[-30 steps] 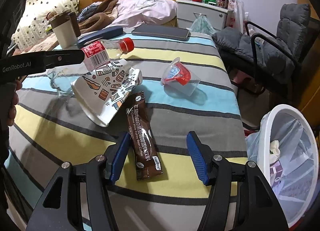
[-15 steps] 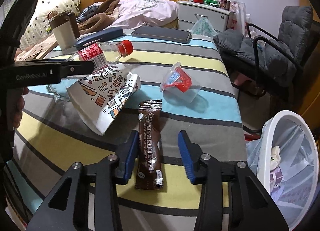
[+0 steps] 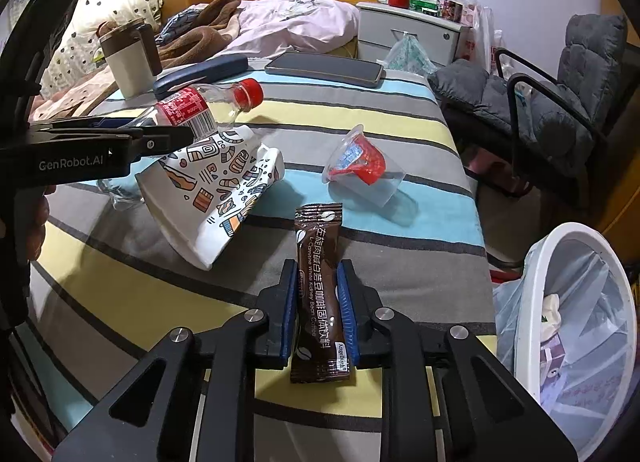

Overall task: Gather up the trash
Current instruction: 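Grasp the brown chocolate bar wrapper with the right gripper while the left gripper grasps the clear Coca-Cola bottle, then carry the bottle and wrapper over the white bin with both grippers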

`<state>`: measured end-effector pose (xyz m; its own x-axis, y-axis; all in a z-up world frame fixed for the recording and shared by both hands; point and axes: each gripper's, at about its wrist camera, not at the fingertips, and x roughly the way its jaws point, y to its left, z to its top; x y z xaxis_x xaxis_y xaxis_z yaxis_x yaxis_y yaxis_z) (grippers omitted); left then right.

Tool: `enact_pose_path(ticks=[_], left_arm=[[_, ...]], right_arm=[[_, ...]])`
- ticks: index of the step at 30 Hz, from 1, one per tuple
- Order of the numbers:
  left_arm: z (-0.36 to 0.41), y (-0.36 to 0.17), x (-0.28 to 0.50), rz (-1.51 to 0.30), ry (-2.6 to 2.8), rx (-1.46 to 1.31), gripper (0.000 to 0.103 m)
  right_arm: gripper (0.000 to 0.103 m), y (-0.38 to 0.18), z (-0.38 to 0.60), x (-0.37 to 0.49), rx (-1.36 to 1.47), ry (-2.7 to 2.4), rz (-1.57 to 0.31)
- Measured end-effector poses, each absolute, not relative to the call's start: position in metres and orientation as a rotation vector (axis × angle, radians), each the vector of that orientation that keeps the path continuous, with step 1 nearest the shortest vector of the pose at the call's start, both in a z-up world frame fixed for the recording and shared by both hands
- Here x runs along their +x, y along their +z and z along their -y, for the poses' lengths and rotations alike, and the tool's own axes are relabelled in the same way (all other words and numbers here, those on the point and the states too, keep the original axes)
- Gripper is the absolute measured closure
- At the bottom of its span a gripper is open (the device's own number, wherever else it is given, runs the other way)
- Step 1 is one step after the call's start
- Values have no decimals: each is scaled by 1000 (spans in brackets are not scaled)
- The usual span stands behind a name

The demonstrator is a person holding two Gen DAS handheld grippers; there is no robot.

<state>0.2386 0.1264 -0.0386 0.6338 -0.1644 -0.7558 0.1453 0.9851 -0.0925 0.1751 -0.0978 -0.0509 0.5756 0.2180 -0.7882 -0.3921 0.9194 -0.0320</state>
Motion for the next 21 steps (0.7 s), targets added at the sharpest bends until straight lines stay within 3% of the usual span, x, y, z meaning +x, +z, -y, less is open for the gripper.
enact_pose_path(ticks=[21], left_arm=[[-133,-22,209,-812,-136,-49,39]], right_arm=[[83,-39,101,163,-186,338,-810]])
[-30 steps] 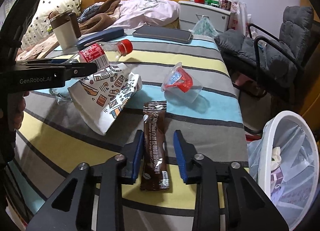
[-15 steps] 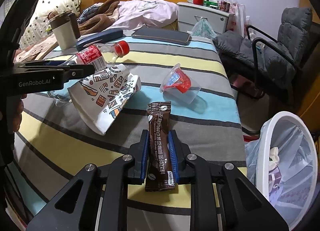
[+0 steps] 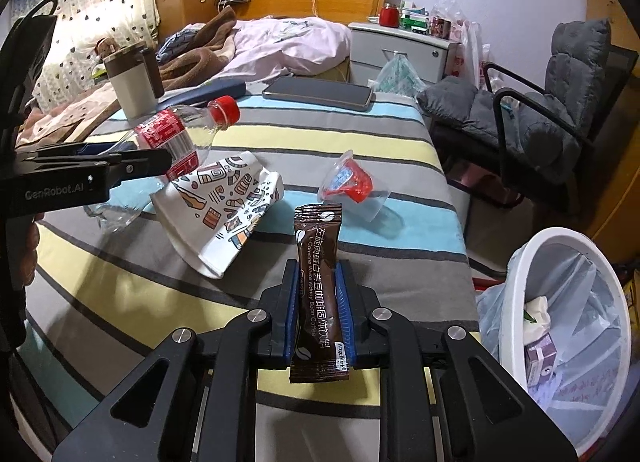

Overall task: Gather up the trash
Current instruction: 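Carry the bottle and wrapper over the white bin with both grippers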

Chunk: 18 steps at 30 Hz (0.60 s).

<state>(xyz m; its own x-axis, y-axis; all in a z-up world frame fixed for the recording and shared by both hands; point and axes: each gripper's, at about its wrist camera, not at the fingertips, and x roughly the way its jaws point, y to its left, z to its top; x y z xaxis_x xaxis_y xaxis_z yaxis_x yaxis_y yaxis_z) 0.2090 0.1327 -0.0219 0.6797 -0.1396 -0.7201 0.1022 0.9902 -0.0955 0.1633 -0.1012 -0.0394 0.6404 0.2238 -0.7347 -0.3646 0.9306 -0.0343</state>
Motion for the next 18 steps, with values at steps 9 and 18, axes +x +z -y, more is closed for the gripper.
enact_pose_path(ticks=[9,18], left_arm=[[-125,-4,186,-763,-143,-34,39],[-115,17,159,-702,-150,-29,39]], right_arm=[[83,-27,106,154,-164,331,-766],[83,-12,113,142,-142,325,-710]])
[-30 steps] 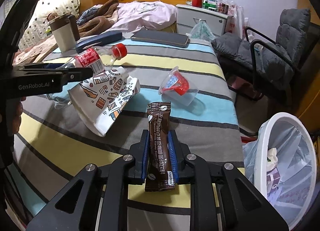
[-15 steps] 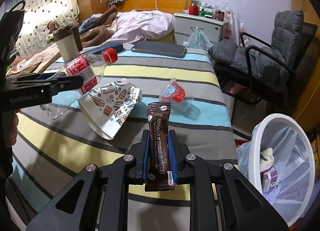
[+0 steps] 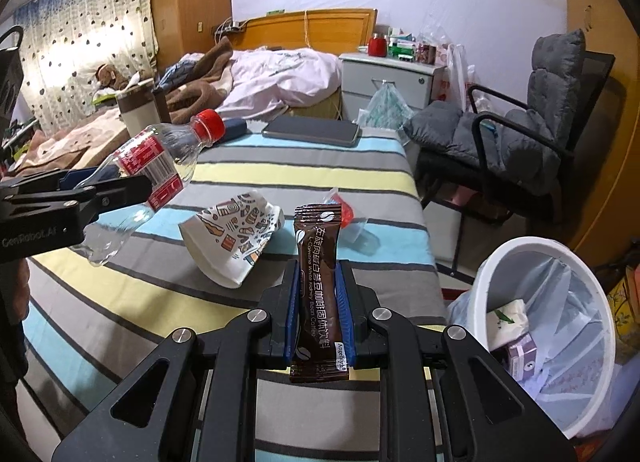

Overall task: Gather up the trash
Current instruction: 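Carry the bottle and wrapper over the white bin with both grippers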

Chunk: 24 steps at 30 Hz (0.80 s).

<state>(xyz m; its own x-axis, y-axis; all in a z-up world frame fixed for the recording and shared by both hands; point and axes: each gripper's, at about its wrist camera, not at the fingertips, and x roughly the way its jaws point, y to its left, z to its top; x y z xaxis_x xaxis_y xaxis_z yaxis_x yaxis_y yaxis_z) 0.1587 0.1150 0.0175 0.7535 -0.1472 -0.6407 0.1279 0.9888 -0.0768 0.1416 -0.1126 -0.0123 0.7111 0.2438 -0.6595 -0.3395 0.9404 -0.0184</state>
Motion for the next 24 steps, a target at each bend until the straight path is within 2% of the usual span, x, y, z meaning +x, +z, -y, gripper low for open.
enact_pose_path(ticks=[10,24], left_arm=[[-89,37,135,-643,-198,-7,39],[-15,44,129,-626,-333,33,39]], right_arm=[[83,3,131,126,-113,301,-653],[83,14,186,108,-54,204,-605]])
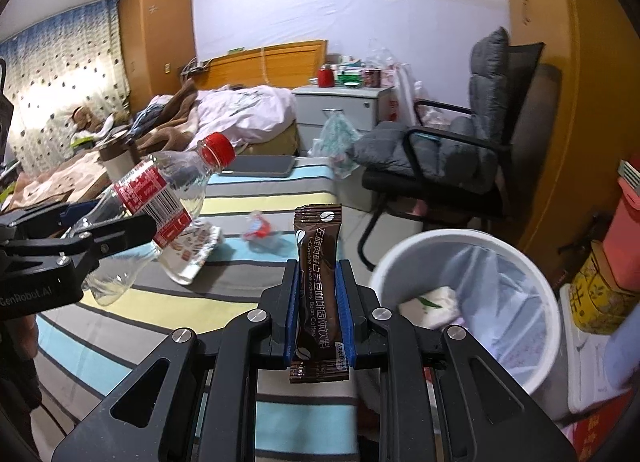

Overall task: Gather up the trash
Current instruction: 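Carry the bottle and wrapper over the white bin with both grippers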

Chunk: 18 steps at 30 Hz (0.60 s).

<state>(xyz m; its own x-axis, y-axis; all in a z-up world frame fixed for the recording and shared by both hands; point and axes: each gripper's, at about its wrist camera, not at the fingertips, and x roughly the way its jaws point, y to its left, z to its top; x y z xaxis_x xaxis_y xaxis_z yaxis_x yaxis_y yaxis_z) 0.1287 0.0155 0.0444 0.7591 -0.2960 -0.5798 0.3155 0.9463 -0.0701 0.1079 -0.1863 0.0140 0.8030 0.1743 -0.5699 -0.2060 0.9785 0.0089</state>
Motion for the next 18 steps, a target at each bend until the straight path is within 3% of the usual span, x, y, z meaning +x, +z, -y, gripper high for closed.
enact_pose_path(ticks=[18], left_arm=[[96,31,143,-684,-538,77,39]], right_arm=[[83,12,266,97,15,34,-618]])
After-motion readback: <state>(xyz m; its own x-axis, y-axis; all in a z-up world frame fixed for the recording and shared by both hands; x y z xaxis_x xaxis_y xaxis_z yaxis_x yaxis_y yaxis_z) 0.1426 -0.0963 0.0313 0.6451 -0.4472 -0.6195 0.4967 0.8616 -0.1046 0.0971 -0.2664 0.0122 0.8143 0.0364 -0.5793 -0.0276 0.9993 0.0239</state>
